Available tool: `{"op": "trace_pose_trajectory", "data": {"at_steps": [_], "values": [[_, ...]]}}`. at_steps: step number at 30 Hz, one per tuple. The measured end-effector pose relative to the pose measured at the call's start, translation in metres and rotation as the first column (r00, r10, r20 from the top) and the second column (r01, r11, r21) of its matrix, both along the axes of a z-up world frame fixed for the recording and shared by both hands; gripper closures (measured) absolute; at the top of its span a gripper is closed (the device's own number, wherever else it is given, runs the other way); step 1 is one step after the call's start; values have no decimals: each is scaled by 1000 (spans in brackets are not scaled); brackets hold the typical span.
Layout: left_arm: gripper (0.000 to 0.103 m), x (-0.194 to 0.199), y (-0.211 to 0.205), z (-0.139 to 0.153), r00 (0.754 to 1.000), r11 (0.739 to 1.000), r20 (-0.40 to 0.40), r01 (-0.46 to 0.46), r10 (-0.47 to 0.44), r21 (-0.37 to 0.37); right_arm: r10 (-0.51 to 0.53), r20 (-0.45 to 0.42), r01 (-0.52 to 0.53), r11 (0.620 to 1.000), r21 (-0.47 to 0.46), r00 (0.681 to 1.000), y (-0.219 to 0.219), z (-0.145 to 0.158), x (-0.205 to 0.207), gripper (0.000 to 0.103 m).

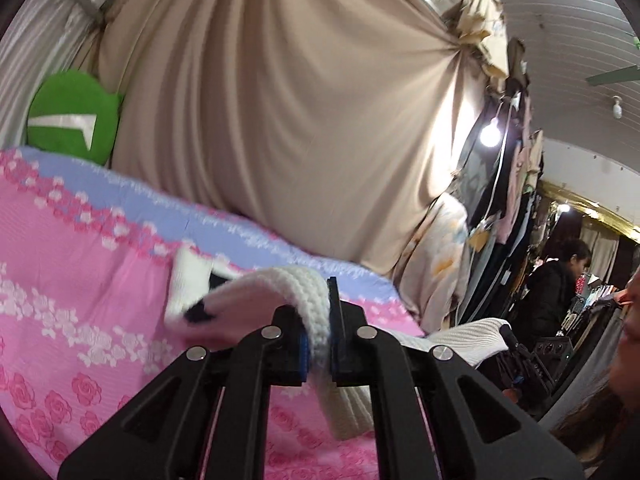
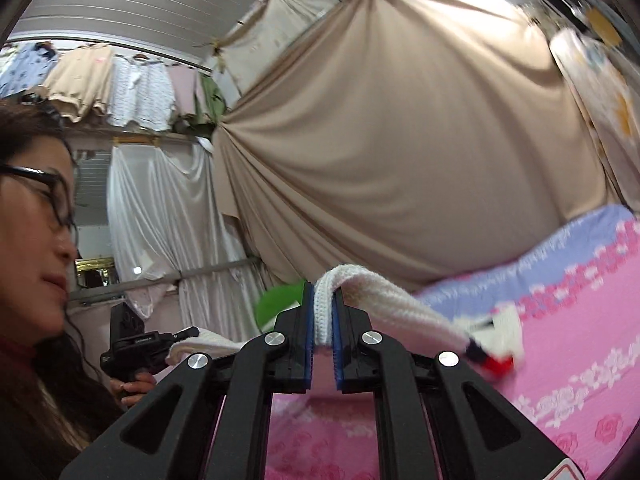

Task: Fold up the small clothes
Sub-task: 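Lift the hem with both tools and fold it toward the collar, then lower the folded sweater onto the bed and open both tools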

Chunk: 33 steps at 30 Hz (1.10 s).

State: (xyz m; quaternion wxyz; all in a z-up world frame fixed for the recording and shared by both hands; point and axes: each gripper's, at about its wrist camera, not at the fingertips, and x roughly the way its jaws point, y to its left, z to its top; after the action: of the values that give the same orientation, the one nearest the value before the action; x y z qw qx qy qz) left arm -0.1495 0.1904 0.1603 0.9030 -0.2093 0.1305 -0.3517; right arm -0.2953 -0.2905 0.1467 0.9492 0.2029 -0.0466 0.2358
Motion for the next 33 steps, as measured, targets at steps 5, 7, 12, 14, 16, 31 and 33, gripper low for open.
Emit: {"op": "trace_pose_trajectory", "data": {"at_steps": [5,7,12,14,16,31,33], "values": [[97,53,-26,9,996,997,-73,-44,48,64,-43,-99,45,999,16,994,-11,6,55,96],[97,96,-41,0,984,992,-159,-67,84,110,-34,-215,51,996,74,976,-27,-4,102,95],[97,218,-86,-51,907,952,-353,-135,231,275,-36,-499,126,981,148,866,-60,-45,227,95],[97,250,-97,-71,878,935,-397,-138,268,325,-45,-573,150,979,137,818,-65,-63,266,95],[97,274,-106,-88,856,915,-415,-147,309,376,-55,-627,161,980,114,777,-66,-77,294,95],[89,294,-109,-130,859,918,-404,-170,316,357,-129,-650,243,966,87,749,-73,-110,312,68],[84,285,-100,-123,866,929,-396,-180,306,324,-155,-608,281,952,117,779,-78,-100,291,54]]}}
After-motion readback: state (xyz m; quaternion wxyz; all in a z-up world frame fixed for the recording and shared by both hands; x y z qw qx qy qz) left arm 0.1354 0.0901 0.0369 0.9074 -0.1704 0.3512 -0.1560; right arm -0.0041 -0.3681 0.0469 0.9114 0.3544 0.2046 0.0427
